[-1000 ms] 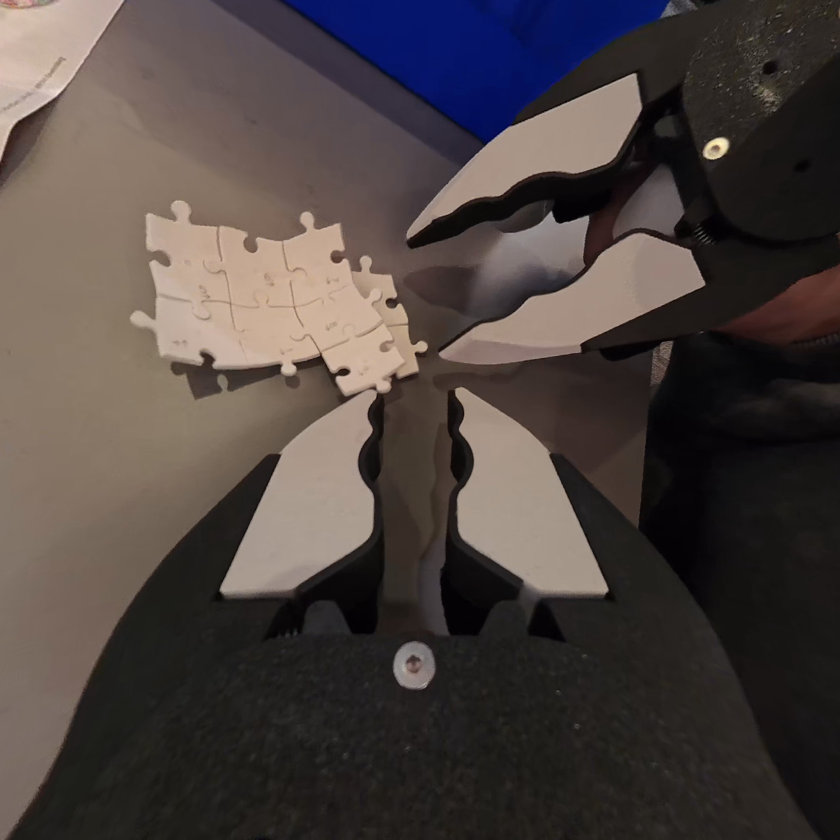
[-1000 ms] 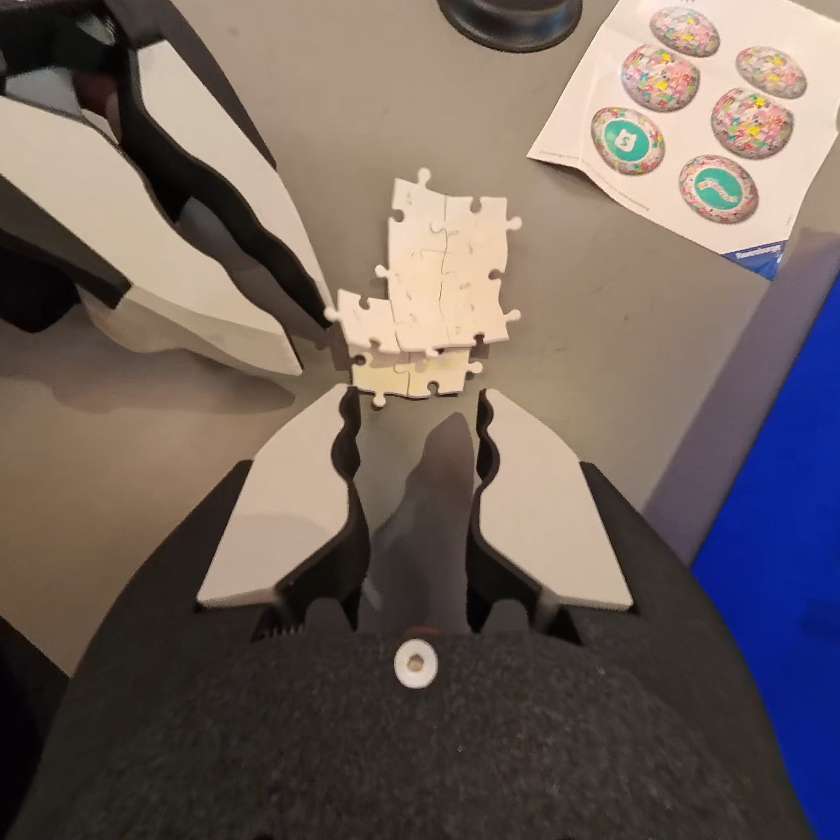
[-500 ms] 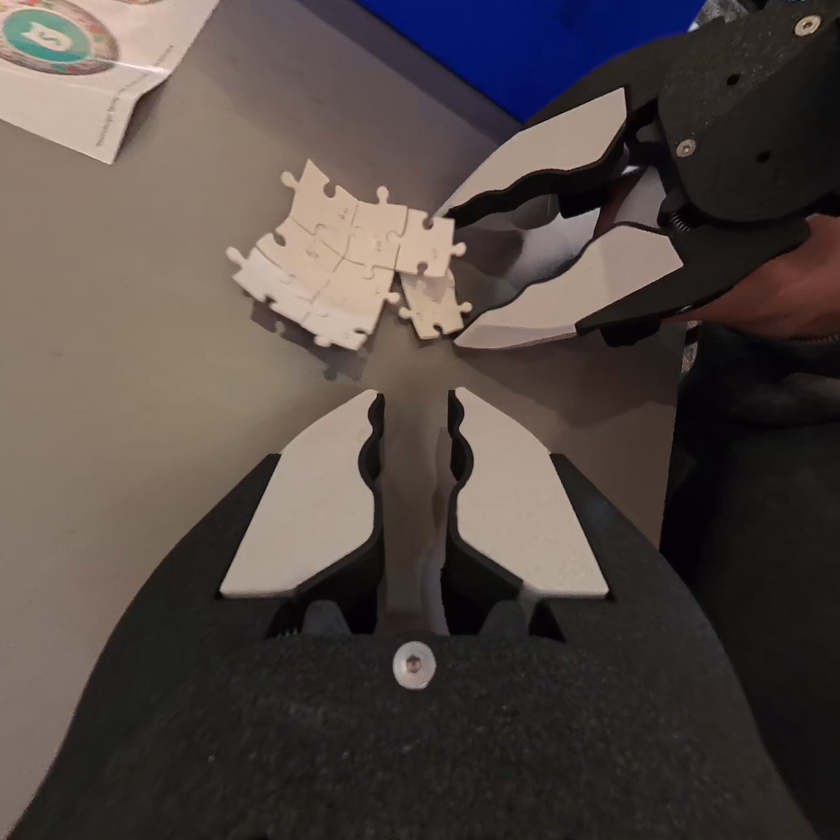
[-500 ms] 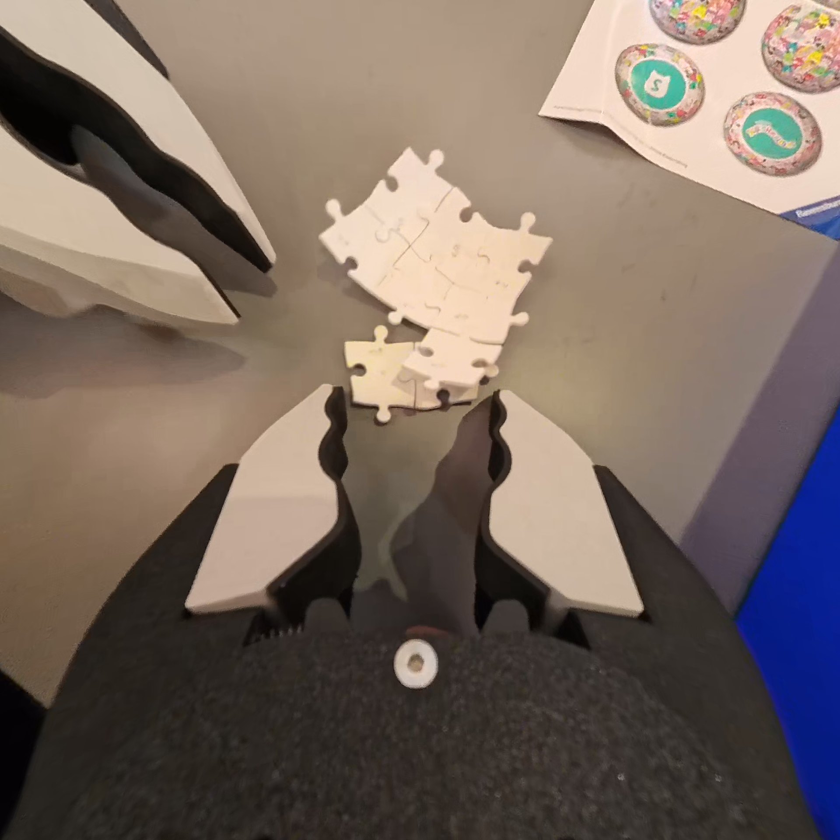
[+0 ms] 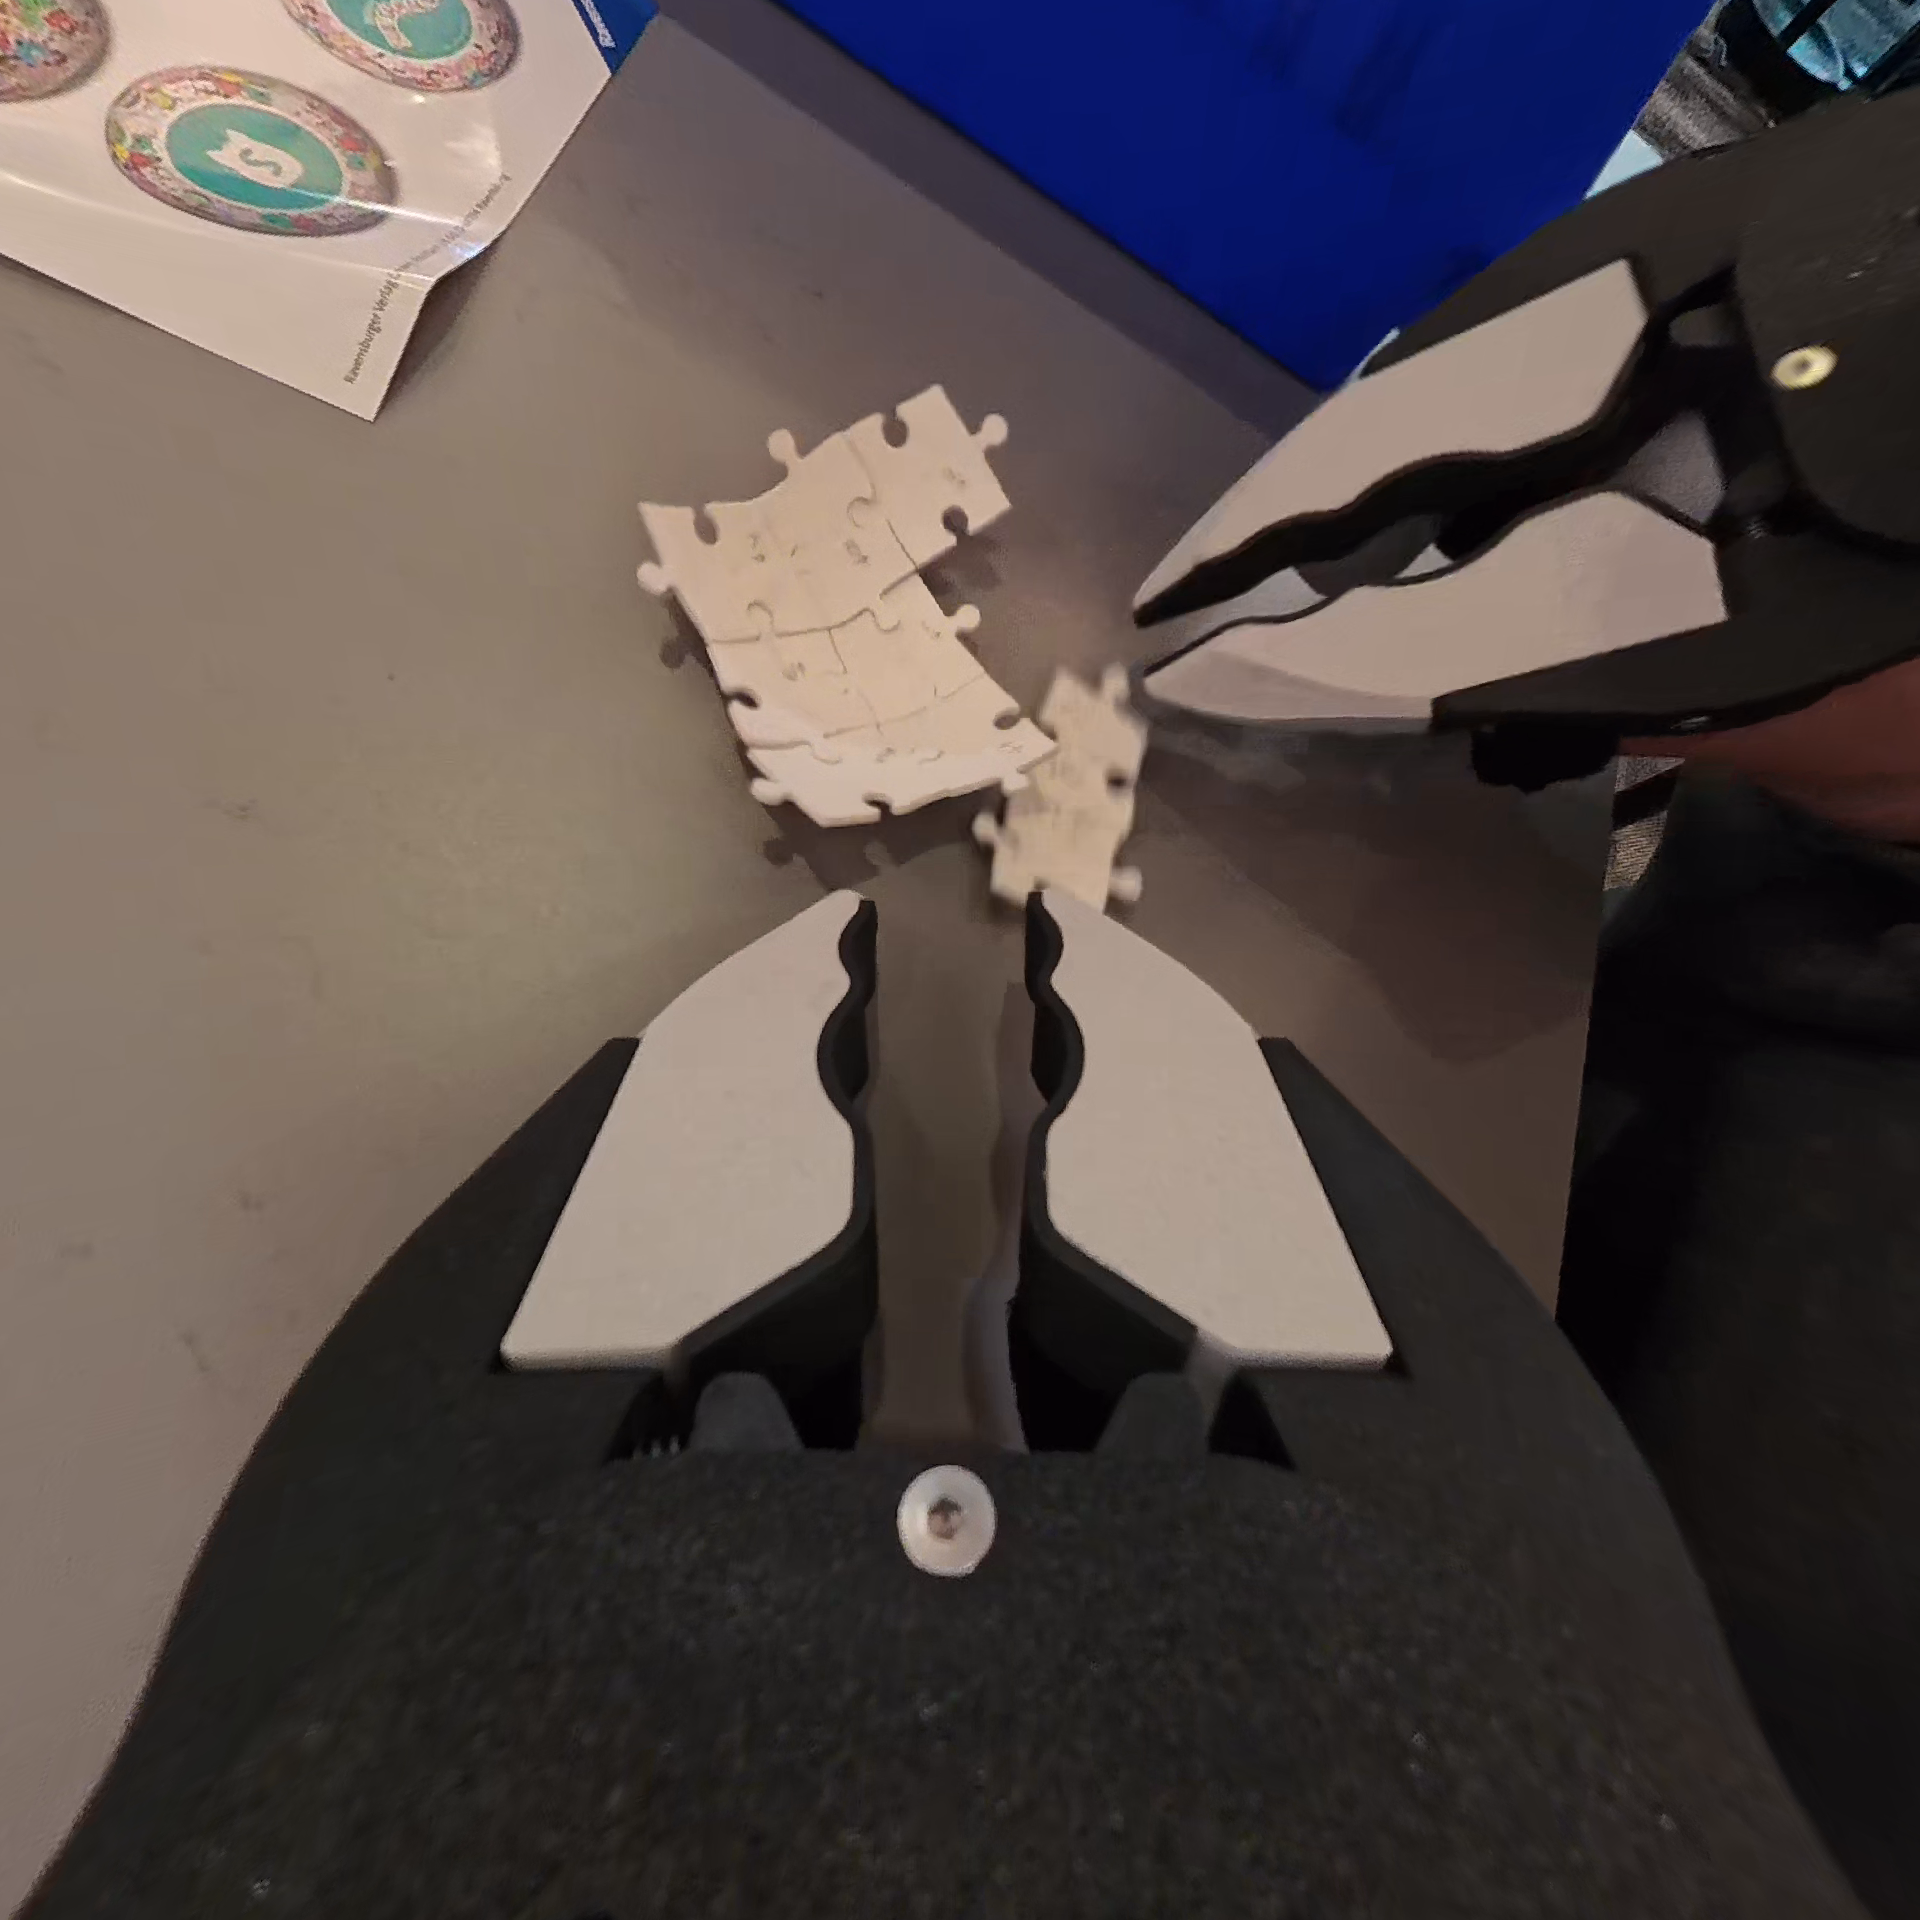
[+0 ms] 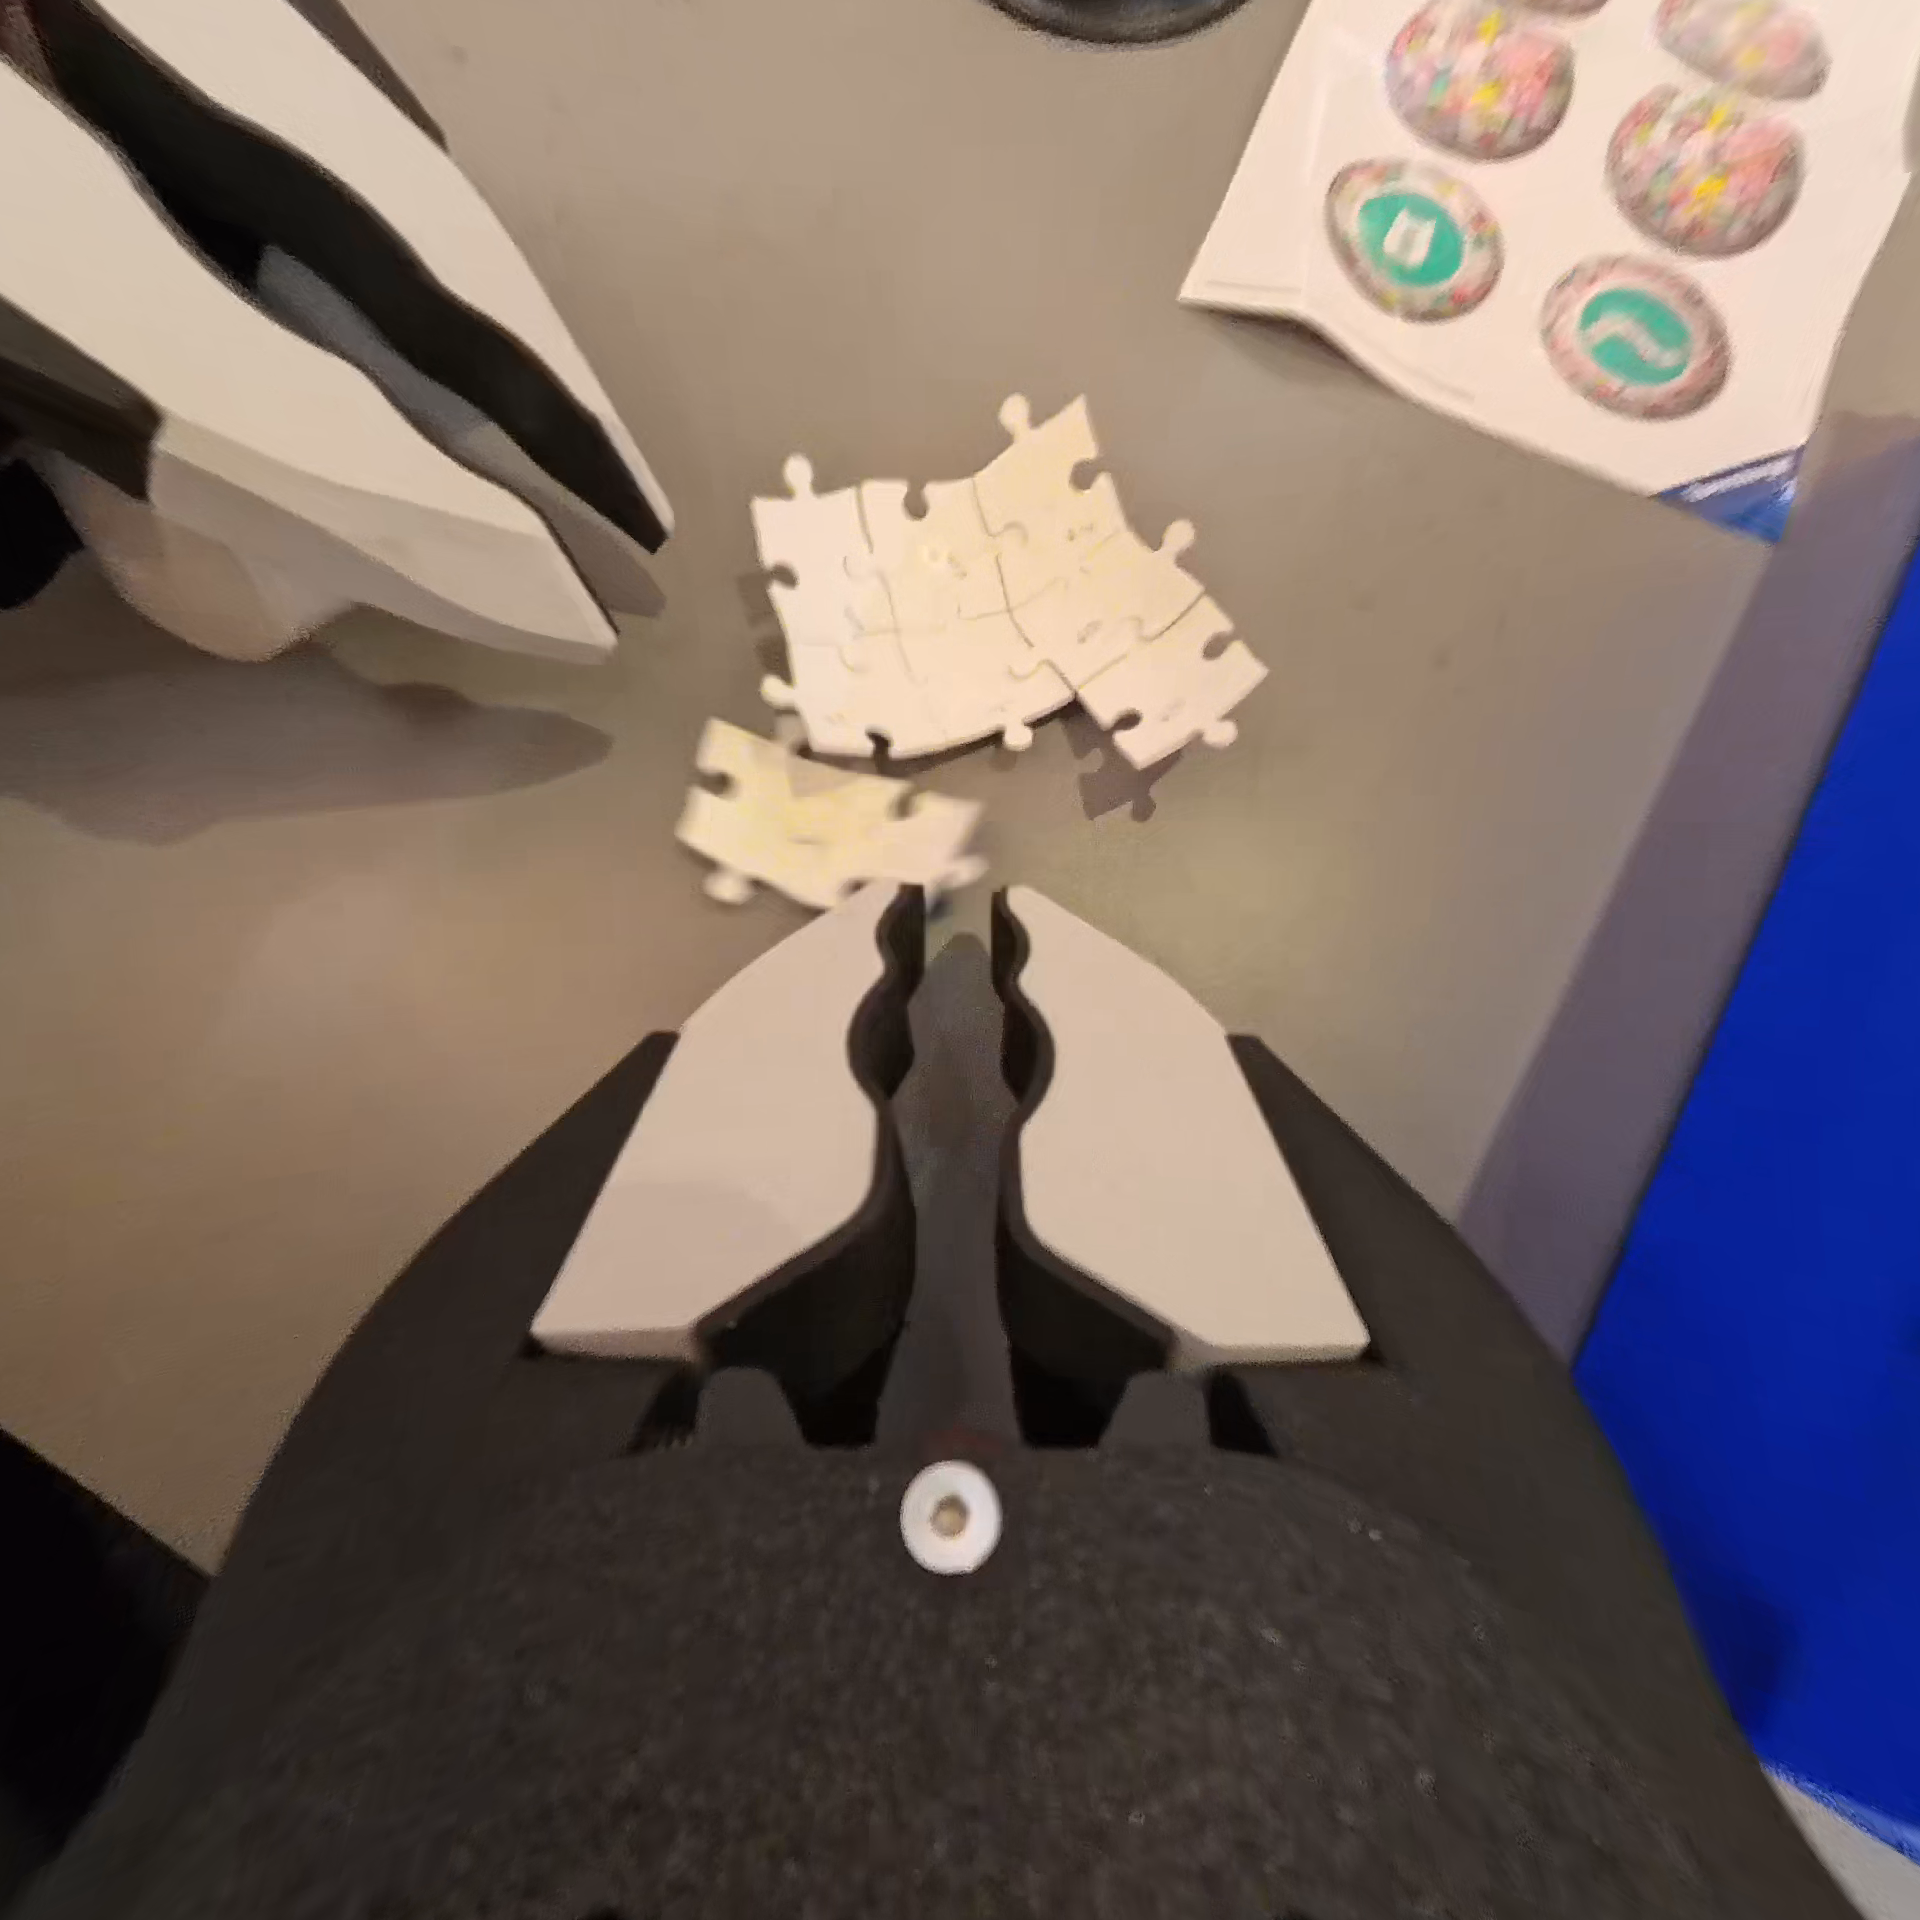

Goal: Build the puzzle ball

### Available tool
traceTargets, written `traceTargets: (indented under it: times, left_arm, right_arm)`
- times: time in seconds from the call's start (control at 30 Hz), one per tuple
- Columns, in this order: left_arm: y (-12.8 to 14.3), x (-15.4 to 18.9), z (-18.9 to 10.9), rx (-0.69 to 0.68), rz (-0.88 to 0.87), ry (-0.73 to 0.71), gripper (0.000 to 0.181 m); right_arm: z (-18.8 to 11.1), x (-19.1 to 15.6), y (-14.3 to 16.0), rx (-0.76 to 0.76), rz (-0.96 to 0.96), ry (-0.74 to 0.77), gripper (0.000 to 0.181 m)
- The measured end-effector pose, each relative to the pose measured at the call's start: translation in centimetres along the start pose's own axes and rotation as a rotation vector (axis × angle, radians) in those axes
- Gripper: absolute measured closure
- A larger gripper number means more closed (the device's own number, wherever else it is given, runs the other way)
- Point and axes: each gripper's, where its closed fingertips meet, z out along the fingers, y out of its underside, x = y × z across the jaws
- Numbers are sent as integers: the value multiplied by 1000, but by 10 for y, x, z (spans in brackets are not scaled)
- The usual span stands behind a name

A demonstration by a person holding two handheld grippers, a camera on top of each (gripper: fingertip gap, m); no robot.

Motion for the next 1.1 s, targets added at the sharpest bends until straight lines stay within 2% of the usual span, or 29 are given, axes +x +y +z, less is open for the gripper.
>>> traceTargets:
  times: [0.2,0.3,0.4,0.57,0.8,0.97,1.1]
  left_arm:
    - [-4,-3,13,-11,4,2,150]
    - [4,-3,13,-63,9,7,151]
    - [16,6,4,-93,21,42,154]
    - [22,26,3,-73,24,112,154]
    - [26,47,7,-91,36,144,154]
    - [30,62,12,-104,54,157,154]
    - [33,57,10,-125,78,101,155]
  right_arm:
    - [-4,11,-5,-12,-44,14,157]
    - [-5,-6,-7,4,-41,-93,151]
    - [-10,-37,-6,24,-27,-249,150]
    - [-3,-49,4,0,-47,-254,147]
    - [-1,-46,3,-10,-68,-238,145]
    - [-1,-55,9,-17,9,-358,148]
    - [-5,-69,3,10,28,-439,156]
